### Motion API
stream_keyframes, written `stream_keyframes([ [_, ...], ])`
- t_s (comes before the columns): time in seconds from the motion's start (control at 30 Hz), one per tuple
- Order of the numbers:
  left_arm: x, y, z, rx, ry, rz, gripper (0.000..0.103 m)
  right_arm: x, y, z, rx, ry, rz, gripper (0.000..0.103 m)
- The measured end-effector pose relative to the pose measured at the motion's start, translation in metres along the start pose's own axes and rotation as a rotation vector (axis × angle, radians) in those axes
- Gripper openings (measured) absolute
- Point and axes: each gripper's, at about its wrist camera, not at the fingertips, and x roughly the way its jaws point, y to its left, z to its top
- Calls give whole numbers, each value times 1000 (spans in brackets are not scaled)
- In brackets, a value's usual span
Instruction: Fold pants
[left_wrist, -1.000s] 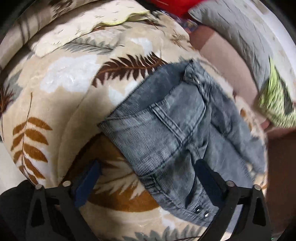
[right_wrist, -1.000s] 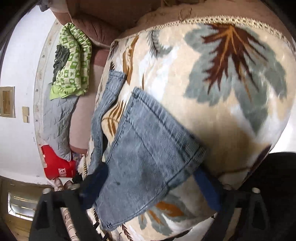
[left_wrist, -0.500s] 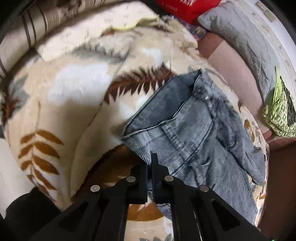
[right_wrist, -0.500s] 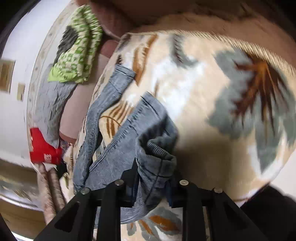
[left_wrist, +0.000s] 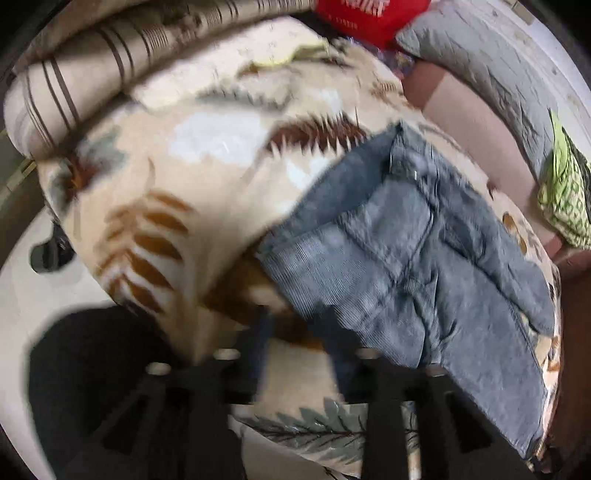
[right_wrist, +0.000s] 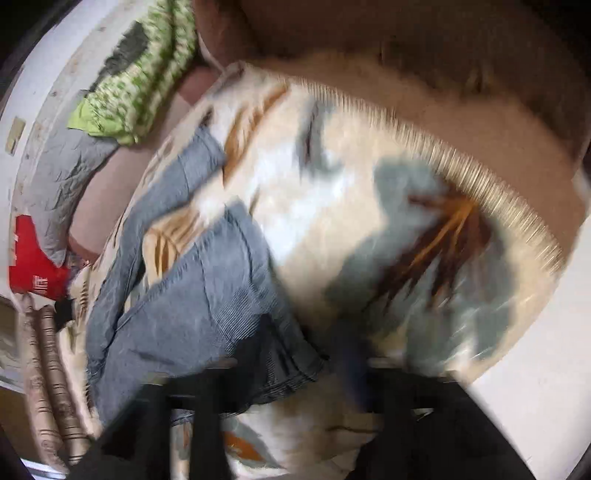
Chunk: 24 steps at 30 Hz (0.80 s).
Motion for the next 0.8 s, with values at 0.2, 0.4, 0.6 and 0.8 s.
stream_keyframes([
  [0.2, -30, -49, 16, 166, -163, -68, 68, -9, 41, 46, -117, -19, 109, 75],
  [0.4, 21, -109, 1, 398, -52, -94, 68, 82, 82, 73, -327, 157, -50, 50],
  [0.6, 58, -110, -18, 496, -38, 3, 77, 74, 114, 61, -575, 105, -154, 18],
  [0.8, 57, -115, -17, 501, -31, 15, 78, 93, 112, 62, -577, 31, -255, 29],
])
